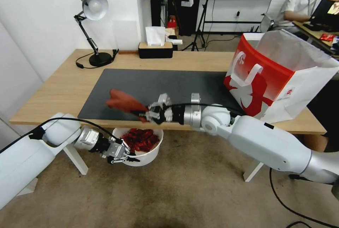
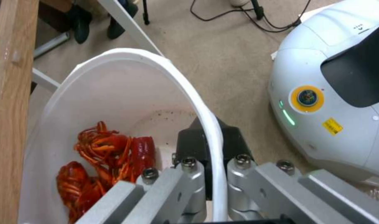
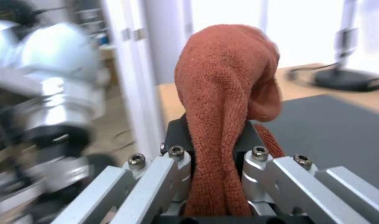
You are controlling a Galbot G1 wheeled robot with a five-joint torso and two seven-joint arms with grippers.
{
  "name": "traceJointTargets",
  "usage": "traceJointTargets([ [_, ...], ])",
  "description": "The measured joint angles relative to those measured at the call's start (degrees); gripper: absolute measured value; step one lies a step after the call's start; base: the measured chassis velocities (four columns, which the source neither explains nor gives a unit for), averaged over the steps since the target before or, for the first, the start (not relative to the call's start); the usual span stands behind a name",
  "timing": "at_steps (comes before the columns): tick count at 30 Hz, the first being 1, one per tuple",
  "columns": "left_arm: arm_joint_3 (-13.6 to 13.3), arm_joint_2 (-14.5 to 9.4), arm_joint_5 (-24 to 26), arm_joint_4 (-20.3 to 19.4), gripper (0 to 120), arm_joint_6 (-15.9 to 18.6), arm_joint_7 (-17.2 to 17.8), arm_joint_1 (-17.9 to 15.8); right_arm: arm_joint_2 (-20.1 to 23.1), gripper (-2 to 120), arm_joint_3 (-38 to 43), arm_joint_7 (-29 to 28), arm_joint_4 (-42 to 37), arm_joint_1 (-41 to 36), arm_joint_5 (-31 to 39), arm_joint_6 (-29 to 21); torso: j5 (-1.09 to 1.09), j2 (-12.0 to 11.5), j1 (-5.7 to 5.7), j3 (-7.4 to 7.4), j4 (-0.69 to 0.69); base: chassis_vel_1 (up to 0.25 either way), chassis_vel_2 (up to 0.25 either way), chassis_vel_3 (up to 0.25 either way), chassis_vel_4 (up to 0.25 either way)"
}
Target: Sweep shrimp from table into container with towel, then put container into takeout bag.
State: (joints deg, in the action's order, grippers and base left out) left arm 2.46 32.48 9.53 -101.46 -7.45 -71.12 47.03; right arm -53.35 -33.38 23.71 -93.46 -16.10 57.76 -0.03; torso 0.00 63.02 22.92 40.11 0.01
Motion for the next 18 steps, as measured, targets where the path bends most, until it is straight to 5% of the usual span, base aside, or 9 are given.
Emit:
traceJointTargets([
  [11,1.03,0.12,-0.78,-0.84,0,-0.06,0.00,1.73,5.05,9,15.45,-17.63,-3.66,-10.99,-23.65,-11.51,0.00,0.00,0.00,0.00,-0.03,0.000,0.000,0.000,0.000],
  [18,0.68,0.43,-0.96,-0.83,0,-0.02,0.00,1.66,5.88,9,20.19,-27.29,-4.90,-16.70,-31.99,-17.21,0.01,0.00,0.00,-0.01,-0.01,0.000,0.000,0.000,0.000],
])
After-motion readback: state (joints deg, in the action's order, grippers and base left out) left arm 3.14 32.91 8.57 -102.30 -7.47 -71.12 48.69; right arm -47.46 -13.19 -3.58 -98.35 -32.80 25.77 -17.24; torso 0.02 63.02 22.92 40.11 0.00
